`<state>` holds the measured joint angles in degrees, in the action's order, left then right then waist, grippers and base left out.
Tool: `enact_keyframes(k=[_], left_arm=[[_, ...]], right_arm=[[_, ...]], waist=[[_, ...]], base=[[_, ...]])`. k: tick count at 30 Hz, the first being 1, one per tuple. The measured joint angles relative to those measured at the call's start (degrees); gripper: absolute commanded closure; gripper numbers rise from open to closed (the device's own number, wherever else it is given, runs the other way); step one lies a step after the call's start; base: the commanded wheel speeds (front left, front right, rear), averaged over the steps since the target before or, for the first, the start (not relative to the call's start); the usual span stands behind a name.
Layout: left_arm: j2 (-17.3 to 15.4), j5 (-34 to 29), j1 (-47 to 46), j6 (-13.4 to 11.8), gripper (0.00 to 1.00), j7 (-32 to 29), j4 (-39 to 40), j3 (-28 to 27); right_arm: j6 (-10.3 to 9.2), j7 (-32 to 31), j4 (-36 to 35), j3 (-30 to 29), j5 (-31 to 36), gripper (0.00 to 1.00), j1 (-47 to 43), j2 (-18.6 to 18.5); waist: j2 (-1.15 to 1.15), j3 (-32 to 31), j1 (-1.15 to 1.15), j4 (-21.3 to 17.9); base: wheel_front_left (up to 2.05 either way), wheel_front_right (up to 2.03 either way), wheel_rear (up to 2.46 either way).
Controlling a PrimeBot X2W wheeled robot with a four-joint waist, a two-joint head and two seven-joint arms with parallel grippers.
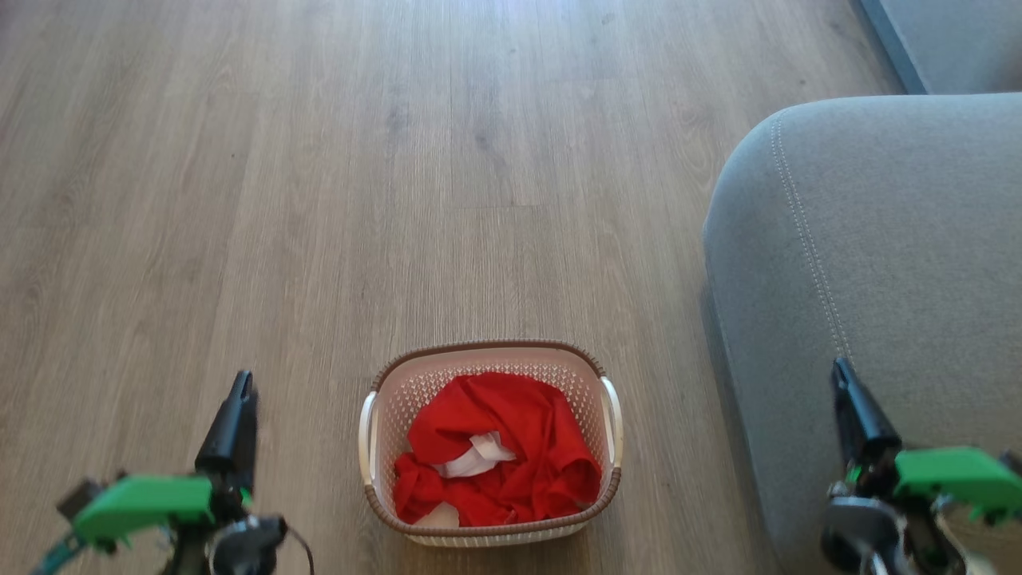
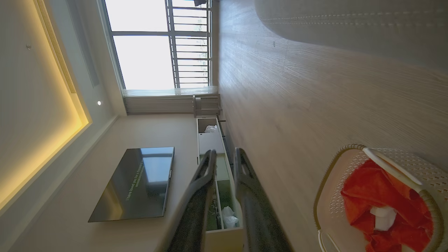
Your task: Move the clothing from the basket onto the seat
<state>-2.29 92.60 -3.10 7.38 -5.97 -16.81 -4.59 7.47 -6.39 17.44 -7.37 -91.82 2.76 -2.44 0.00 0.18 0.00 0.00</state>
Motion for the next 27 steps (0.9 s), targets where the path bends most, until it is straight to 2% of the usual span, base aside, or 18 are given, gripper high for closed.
enact_keyframes(k=[7,13,27], left_arm=[[0.5,0.0,4.3,-0.1,0.00,0.4,-4.1,0.4],[0.5,-1.3,4.1,-0.1,0.00,1.4,-4.0,-0.9],[0.4,-6.8,3.9,-0.1,0.00,3.6,-1.8,-3.2]], right_arm=[[-0.01,0.3,4.0,0.3,0.0,0.00,-3.6,0.5],[-0.01,1.4,3.5,0.1,1.3,0.00,-3.4,0.5],[-0.01,3.7,0.6,-1.3,9.3,0.00,-2.6,0.5]], waist=[[0.00,-0.1,0.00,-0.1],[0.00,-0.3,0.00,-0.2],[0.00,-0.6,0.00,-0.3]], base=[[0.00,0.00,0.00],[0.00,0.00,0.00],[0.00,0.00,0.00]])
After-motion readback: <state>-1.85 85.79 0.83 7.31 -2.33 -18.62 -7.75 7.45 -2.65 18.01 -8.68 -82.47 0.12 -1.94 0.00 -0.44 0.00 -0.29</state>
